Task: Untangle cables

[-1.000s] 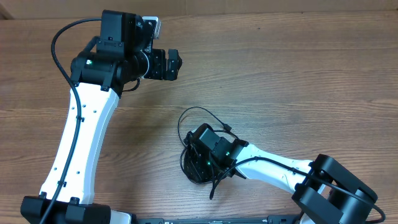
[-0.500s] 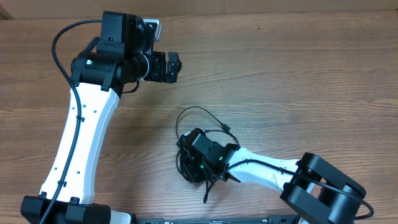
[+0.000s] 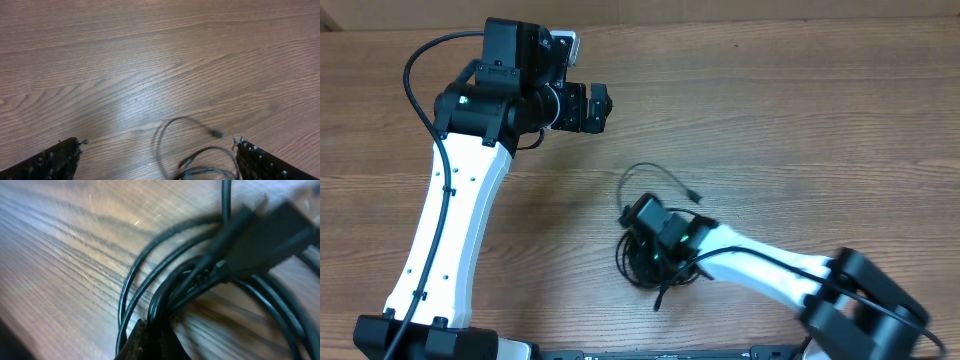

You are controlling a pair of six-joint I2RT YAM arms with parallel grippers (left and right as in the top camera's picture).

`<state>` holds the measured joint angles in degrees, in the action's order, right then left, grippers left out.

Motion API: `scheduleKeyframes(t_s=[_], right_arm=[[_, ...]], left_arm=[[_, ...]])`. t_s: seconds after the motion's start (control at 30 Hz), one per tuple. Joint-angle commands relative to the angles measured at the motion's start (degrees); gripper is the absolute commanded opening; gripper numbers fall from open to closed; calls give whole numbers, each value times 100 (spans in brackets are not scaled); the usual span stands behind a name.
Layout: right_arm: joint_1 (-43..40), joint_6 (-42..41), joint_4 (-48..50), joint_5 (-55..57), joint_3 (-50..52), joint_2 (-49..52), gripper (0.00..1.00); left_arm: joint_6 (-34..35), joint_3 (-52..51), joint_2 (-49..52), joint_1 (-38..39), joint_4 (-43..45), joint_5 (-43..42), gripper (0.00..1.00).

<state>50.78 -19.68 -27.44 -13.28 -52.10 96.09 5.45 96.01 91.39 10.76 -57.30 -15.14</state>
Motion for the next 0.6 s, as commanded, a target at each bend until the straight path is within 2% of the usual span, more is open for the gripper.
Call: scheduleKeyframes(t_s=[0.0,0.1,0.17,0.27,0.47,0.57], right_arm=[[-369,61,-39,48,-433,-966,4],[-649,61,-4,-133,-568,-1585,4],[-848,61,39,-203,-658,-2004,4],[-1049,63,76,-201,-726,-2433,4],[-1338,68,90,-199,-728,-3012,4],[-1390,254,-122,-197,-726,-3034,4]], left_arm=[[39,-39,11,13,4,4,97],[22,-39,11,13,7,-251,85],[-297,-39,11,13,11,-671,76],[-529,-39,11,13,7,-938,69],[-649,-39,11,13,-28,-1021,64],[-732,-39,11,13,-120,-997,66]])
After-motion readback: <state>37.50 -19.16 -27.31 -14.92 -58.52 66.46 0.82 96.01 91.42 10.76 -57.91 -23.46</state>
